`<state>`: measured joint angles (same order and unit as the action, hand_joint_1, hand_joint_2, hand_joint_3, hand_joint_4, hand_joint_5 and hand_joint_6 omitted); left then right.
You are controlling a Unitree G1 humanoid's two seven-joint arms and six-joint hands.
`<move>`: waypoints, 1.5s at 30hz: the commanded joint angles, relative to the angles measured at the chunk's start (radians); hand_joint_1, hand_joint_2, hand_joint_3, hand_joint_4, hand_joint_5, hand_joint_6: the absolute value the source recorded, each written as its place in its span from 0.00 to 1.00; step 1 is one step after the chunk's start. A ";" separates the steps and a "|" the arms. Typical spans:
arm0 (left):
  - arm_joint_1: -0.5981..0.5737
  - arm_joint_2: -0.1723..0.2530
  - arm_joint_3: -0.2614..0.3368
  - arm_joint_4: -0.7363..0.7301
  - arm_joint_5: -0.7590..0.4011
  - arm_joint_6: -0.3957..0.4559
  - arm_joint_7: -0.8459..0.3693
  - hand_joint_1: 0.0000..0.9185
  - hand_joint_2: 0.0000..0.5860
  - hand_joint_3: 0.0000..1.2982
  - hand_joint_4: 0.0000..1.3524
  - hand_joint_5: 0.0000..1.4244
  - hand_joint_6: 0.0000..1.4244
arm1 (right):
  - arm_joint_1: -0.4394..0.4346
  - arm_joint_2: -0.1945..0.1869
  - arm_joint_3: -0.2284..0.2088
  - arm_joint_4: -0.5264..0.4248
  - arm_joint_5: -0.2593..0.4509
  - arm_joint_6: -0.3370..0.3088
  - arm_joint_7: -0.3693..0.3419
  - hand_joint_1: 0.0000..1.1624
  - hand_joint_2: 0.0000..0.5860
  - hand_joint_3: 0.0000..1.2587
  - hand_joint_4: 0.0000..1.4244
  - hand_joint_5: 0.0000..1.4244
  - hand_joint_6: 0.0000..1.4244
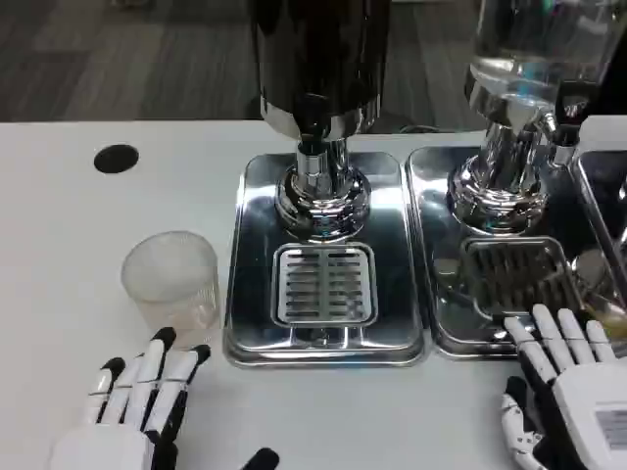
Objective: Grasp the cup under the faucet to collect the drink, then remove the cup.
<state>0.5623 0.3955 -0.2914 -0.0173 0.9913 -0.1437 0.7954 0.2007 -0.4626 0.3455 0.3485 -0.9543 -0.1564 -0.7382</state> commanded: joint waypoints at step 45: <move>-0.101 -0.012 0.145 -0.216 -0.104 0.045 -0.183 0.00 0.07 0.14 0.00 0.05 0.02 | 0.079 -0.009 -0.068 -0.090 0.084 0.029 -0.012 0.12 1.00 0.08 0.01 0.00 0.00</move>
<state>0.4865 0.3896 -0.1804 -0.2049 0.9118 -0.1325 0.6752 0.2723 -0.4705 0.2867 0.2605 -0.8790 -0.1257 -0.7530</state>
